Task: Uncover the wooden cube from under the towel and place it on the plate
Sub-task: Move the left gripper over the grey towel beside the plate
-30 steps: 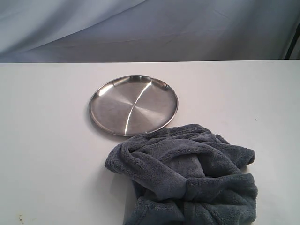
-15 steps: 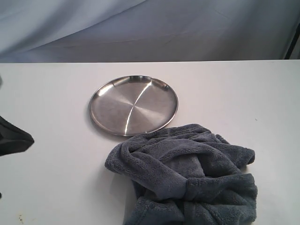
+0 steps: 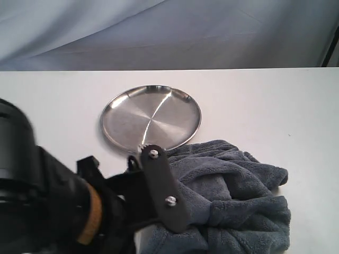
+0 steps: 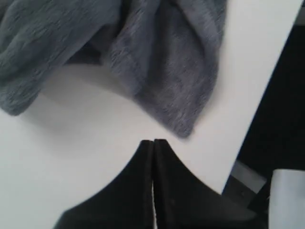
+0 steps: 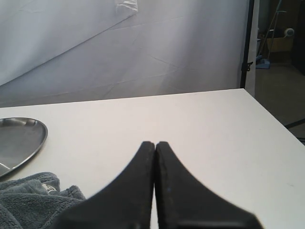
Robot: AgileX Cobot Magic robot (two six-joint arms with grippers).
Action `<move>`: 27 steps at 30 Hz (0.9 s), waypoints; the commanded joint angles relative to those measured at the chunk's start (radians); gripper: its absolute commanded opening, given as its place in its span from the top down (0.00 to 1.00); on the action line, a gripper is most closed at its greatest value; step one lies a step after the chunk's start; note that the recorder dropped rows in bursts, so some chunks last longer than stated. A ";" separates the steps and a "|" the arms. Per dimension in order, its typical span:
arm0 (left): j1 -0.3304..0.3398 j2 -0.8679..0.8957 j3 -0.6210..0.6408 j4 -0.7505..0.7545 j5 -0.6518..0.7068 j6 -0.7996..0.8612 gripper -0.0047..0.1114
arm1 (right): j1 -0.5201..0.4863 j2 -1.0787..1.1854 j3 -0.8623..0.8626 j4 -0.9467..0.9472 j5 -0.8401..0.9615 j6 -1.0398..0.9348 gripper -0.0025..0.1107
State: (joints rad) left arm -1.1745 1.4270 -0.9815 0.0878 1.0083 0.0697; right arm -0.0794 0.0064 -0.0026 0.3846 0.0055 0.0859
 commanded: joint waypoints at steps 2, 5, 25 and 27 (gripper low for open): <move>-0.028 0.168 -0.167 -0.105 -0.021 -0.039 0.96 | 0.000 -0.006 0.003 0.005 0.012 0.004 0.95; -0.028 0.258 -0.278 -0.111 -0.021 -0.039 0.96 | 0.000 -0.006 0.003 0.005 0.012 0.004 0.95; 0.171 0.567 -0.816 -0.108 0.095 -0.151 0.96 | 0.000 -0.006 0.003 0.005 0.012 0.004 0.95; 0.220 0.564 -0.816 -0.108 0.108 -0.151 0.96 | 0.000 -0.006 0.003 0.005 0.012 0.004 0.95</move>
State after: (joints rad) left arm -1.0082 1.9924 -1.7886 -0.0183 1.0969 -0.0670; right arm -0.0794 0.0064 -0.0026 0.3846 0.0055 0.0859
